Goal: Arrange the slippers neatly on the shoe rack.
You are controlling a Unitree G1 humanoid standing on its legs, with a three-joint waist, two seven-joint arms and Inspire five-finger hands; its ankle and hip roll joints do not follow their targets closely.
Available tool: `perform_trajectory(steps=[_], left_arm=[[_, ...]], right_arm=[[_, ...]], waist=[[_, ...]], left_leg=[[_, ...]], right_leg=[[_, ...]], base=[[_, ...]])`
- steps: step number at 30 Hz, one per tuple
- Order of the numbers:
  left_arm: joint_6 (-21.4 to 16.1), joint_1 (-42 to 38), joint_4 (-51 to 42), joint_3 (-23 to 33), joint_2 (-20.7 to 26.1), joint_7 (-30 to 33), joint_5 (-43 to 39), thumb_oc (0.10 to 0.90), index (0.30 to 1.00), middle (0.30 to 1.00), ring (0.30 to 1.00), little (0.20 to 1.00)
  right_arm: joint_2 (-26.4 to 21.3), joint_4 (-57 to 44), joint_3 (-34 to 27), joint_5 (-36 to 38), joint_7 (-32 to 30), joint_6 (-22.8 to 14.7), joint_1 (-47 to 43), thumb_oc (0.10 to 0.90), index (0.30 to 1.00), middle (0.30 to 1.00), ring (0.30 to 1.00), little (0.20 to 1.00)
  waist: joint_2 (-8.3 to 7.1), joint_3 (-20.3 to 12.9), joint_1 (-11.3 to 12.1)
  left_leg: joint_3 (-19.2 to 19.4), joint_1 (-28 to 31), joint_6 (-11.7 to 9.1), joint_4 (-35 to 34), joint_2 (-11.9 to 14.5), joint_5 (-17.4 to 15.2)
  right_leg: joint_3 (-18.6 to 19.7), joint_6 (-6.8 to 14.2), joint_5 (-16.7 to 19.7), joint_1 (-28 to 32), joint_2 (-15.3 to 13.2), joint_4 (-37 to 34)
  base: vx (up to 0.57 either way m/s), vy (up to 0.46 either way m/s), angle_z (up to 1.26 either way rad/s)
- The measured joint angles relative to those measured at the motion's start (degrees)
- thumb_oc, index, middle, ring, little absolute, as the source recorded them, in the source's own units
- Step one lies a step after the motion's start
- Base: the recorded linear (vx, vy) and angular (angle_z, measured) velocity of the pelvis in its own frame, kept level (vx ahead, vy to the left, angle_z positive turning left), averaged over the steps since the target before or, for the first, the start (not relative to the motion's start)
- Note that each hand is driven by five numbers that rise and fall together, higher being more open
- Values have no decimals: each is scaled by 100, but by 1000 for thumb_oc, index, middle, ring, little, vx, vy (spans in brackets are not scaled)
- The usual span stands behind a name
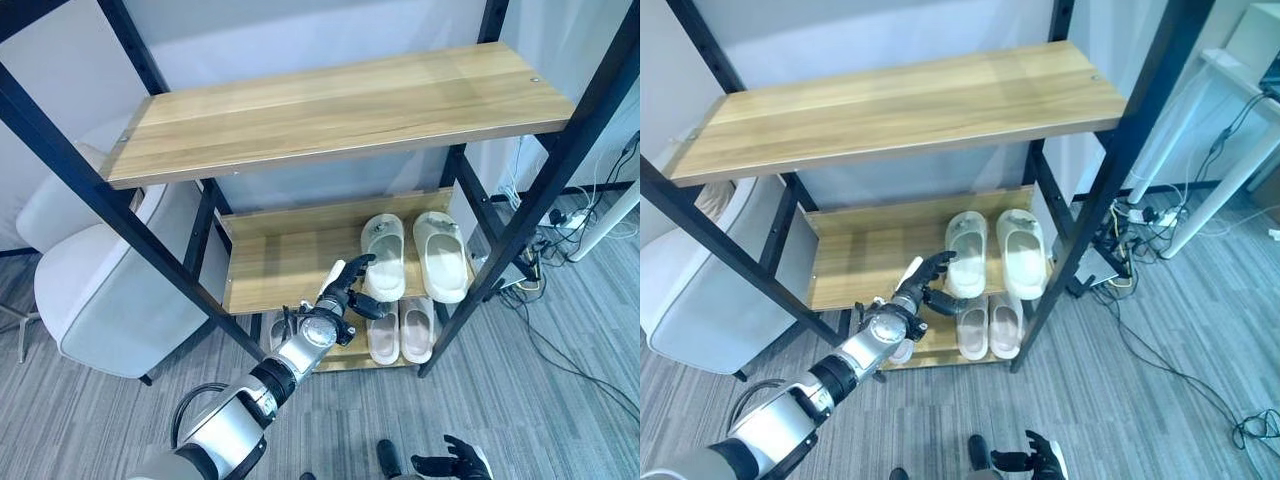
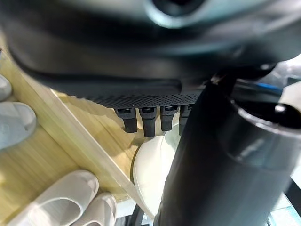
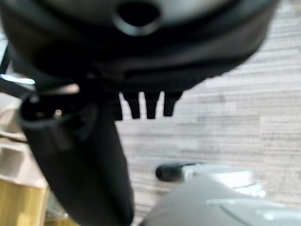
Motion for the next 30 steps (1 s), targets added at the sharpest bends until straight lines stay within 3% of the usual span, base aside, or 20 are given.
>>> perform_trajectory(steps=[5, 18, 30], left_arm=[[0, -2, -187, -16, -9, -35, 2, 800, 900, 900, 900, 900], [2, -55, -202, -264, -121, -172, 73, 800, 900, 900, 900, 900], [3, -45, -629, -364, 465, -489, 797, 800, 900, 900, 900, 900]], right_arm=[[-5, -4, 0, 0, 9, -1, -32, 800, 900, 900, 900, 900], [16, -9, -1, 40, 119, -2, -54, 800, 900, 900, 900, 900], [51, 9, -27, 157, 186, 7, -131, 800, 900, 900, 900, 900]], waist=[[-11, 160, 0], [-85, 217, 4], [-130, 248, 63]], left_leg=[[0, 39, 0, 0, -6, -2], [-12, 141, 18, 0, -10, -40], [-72, 326, 20, -18, -3, -51]], right_leg=[[-1, 2, -1, 40, -7, 0], [-23, 36, -27, 154, -11, 1], [-96, 47, -47, 368, -10, 1]], base=[[0, 0, 0], [0, 0, 0], [-1, 1, 1]])
